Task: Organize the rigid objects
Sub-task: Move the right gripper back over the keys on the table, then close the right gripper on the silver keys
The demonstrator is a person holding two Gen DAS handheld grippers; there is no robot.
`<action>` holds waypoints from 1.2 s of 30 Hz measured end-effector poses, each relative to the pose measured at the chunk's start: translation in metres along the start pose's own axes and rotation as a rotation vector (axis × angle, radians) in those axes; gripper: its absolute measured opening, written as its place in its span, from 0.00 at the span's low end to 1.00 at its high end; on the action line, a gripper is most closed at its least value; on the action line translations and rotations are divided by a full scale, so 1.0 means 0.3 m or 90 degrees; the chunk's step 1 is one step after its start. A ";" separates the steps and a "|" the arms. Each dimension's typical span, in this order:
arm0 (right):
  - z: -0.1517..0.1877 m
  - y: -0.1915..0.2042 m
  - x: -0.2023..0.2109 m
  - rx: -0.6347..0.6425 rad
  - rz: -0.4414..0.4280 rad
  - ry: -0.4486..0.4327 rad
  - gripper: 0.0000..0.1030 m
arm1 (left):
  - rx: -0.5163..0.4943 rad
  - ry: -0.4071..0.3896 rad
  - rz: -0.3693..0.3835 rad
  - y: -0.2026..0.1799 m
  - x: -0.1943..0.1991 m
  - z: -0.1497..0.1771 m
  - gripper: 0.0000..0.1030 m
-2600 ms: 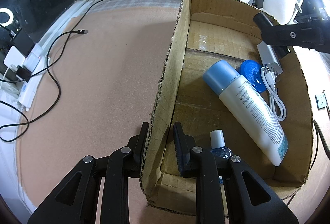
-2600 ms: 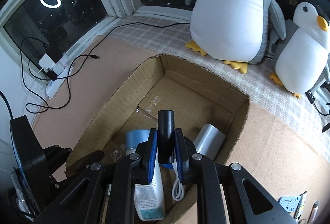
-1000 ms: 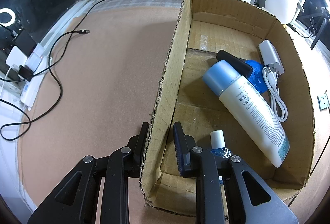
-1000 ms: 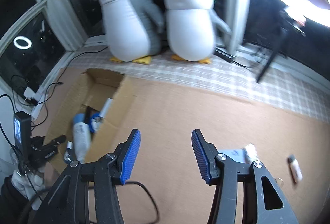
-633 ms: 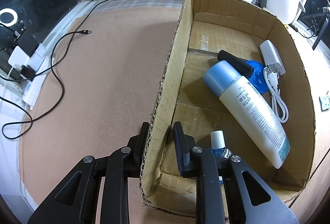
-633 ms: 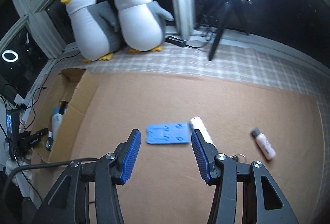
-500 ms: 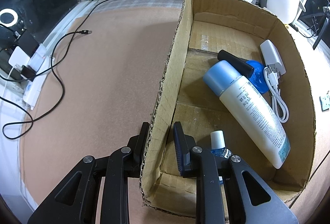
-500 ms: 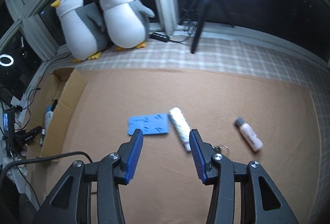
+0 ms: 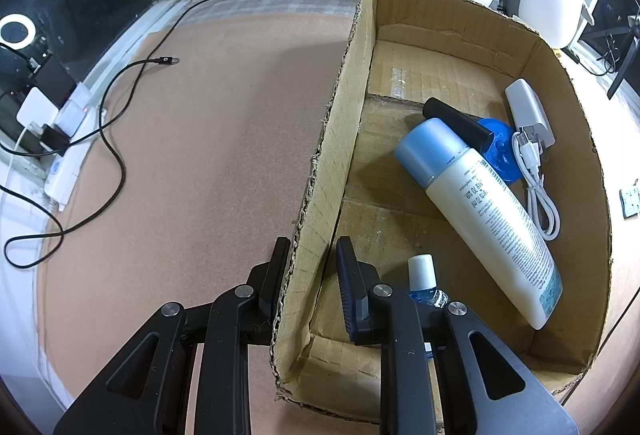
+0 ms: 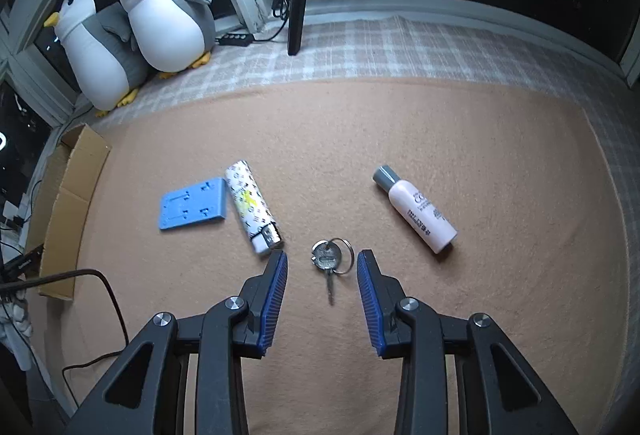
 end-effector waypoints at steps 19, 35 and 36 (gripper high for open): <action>0.013 -0.013 -0.118 0.015 -0.011 0.030 0.32 | 0.002 0.002 -0.005 0.004 -0.002 0.000 0.20; 0.002 0.010 -0.113 0.029 -0.001 0.032 0.05 | 0.002 -0.001 -0.002 0.008 0.001 0.002 0.19; 0.000 0.015 -0.108 0.032 0.001 0.029 0.05 | 0.002 -0.001 -0.002 0.008 0.001 0.002 0.19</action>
Point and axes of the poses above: each gripper's, at about its wrist camera, not at the fingertips, and x roughly against the way its jaws point, y to its left, z to its underside, the point moved 10 cm from there along -x, roughly the way its jaws point, and after that the axes turned 4 degrees about z, right-handed, at the moved point
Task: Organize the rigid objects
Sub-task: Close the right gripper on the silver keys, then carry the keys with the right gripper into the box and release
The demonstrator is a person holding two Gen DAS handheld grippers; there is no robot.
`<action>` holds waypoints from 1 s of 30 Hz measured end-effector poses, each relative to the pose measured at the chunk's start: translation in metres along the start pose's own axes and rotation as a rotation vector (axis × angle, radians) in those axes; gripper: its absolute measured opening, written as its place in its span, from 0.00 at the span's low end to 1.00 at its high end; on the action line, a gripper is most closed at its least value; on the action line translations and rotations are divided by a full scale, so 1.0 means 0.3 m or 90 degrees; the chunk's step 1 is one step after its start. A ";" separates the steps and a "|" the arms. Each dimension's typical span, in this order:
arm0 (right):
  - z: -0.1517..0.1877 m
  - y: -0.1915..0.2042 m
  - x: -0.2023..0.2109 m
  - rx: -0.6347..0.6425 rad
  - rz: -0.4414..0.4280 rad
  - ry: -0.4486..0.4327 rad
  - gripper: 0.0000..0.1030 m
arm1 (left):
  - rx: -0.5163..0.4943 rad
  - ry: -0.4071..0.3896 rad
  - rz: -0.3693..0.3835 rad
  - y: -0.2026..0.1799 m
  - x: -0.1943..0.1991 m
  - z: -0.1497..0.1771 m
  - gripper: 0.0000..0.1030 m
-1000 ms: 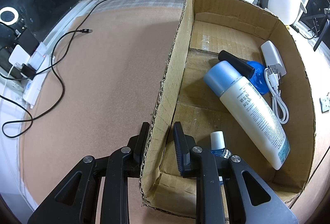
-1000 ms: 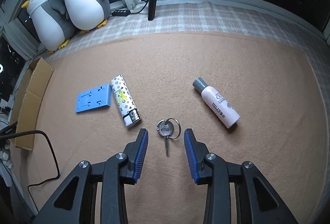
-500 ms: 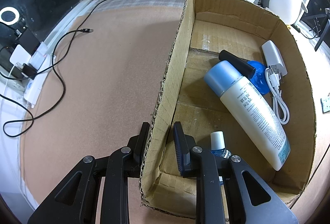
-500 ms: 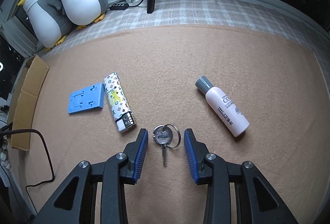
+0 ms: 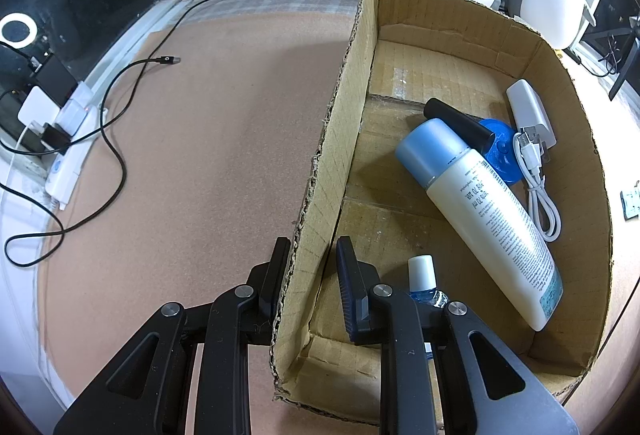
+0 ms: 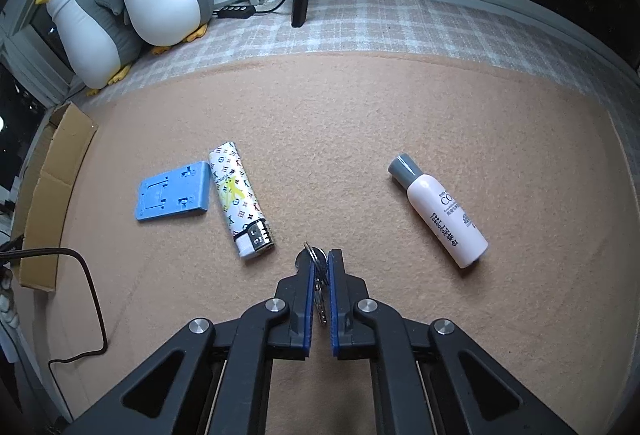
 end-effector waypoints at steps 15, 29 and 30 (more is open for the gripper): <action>-0.107 0.327 0.212 0.092 -0.036 -0.090 0.05 | -0.005 -0.006 0.002 -0.006 0.001 0.003 0.19; -0.175 0.896 0.305 0.244 -0.138 -0.135 0.05 | -0.012 -0.010 0.006 -0.009 0.001 0.003 0.19; -0.177 0.930 0.300 0.251 -0.143 -0.134 0.05 | -0.012 -0.010 0.007 -0.009 0.001 0.003 0.19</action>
Point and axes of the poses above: each gripper's, at about its wrist camera, not at the fingertips, and x roughly against the way its jaws point, y to its left, z to its underside, the point moved 10 cm from there along -x, roughly the way its jaws point, and after that the axes turned 4 degrees about z, right-handed, at the moved point
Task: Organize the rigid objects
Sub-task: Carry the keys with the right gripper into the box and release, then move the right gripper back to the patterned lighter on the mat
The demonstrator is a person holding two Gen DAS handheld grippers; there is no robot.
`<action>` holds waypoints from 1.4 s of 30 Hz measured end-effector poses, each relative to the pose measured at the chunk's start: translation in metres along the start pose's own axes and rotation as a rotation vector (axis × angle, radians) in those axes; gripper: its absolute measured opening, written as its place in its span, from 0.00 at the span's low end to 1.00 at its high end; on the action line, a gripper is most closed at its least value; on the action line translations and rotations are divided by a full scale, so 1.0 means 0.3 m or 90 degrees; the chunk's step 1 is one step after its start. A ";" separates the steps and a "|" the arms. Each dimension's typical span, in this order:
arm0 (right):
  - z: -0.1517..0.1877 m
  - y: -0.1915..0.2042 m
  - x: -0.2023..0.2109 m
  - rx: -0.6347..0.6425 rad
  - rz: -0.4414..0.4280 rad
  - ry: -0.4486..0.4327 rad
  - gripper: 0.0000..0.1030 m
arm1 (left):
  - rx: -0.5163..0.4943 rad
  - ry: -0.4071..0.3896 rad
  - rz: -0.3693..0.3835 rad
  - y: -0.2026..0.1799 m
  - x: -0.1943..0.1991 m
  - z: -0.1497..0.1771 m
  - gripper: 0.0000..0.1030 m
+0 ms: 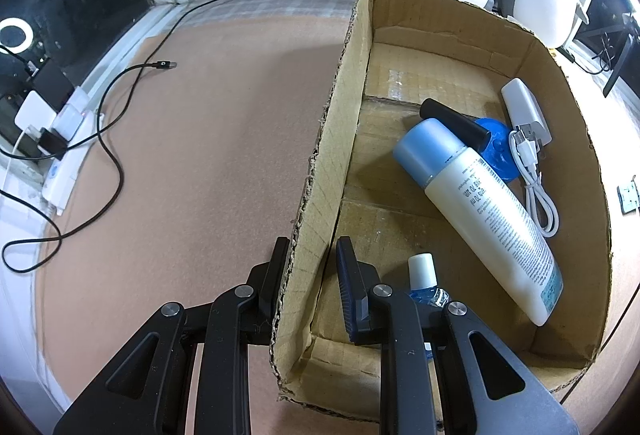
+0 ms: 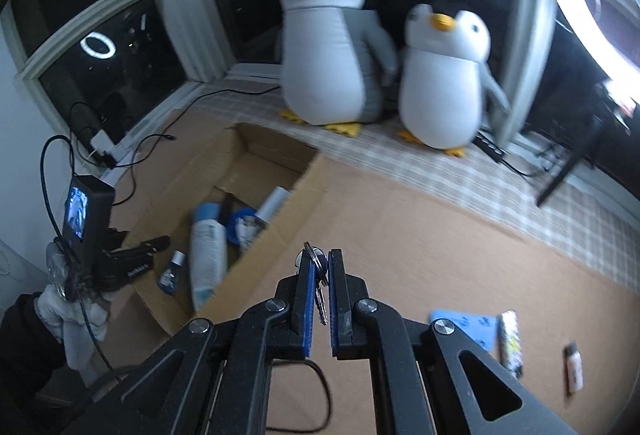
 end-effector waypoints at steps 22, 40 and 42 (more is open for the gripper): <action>-0.061 0.353 -0.252 0.072 -0.073 0.059 0.05 | 0.000 -0.006 0.002 -0.004 0.002 0.000 0.19; -0.067 0.369 -0.253 0.073 -0.060 0.044 0.40 | -0.001 -0.006 0.001 -0.002 0.003 0.001 0.19; -0.065 0.354 -0.243 0.066 -0.057 0.041 0.41 | -0.001 -0.006 0.001 -0.003 0.003 0.001 0.19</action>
Point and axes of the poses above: each gripper's, at about its wrist camera, not at the fingertips, and x roughly against the way its jaws point, y to its left, z to its underside, the point moved 10 cm from there along -x, roughly the way its jaws point, and after that the axes turned 4 degrees about z, right-handed, at the moved point
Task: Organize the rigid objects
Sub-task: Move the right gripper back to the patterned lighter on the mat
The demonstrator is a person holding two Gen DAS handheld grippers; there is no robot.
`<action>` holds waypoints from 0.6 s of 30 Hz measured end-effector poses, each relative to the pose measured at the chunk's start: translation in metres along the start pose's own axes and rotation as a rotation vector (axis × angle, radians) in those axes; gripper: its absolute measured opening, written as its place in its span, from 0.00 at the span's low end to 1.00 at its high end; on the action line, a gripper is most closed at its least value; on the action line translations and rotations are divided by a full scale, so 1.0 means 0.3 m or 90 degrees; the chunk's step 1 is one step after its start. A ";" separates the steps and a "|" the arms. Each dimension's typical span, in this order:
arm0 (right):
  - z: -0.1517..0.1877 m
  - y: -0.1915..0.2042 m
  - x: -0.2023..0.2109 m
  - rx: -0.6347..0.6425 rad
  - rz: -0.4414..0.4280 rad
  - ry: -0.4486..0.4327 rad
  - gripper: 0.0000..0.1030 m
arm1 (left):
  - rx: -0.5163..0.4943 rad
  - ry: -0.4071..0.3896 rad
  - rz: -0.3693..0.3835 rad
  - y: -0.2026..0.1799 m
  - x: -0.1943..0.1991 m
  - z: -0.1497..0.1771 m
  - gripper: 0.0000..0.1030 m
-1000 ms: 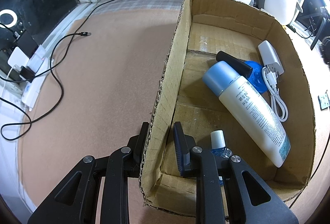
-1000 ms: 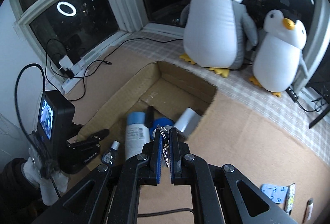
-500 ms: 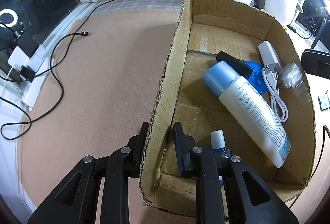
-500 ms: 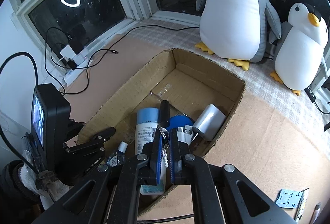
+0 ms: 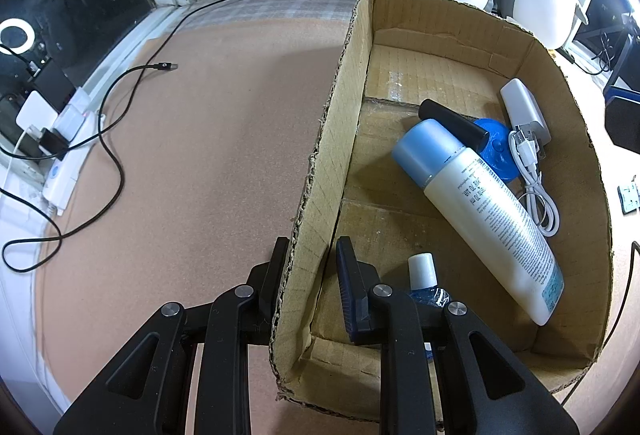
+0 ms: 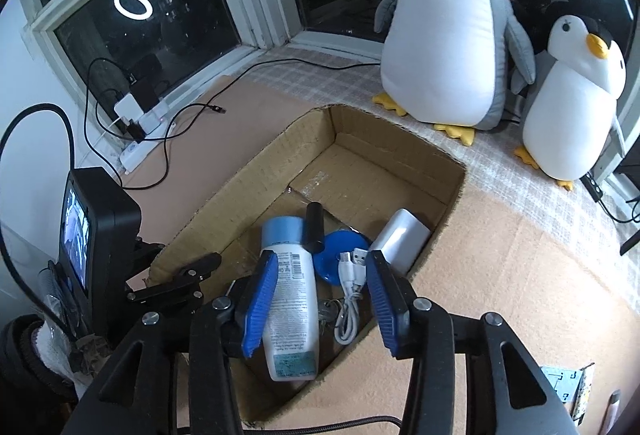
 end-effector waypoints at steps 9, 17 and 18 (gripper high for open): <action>0.081 -0.192 0.087 -0.057 0.052 -0.012 0.41 | 0.000 0.000 0.000 0.000 0.000 0.000 0.19; 0.185 -0.399 0.182 -0.100 0.131 -0.012 0.41 | -0.001 0.000 -0.001 0.000 0.000 0.001 0.19; 0.195 -0.419 0.193 -0.105 0.137 -0.012 0.41 | -0.002 0.000 -0.002 0.000 0.001 0.000 0.19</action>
Point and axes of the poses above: each gripper's, at about its wrist camera, not at the fingertips, and x roughly against the way its jaws point, y to its left, z to its underside, the point moved 10 cm from there along -x, roughly the way its jaws point, and after that the axes turned 4 degrees about z, right-handed, at the moved point
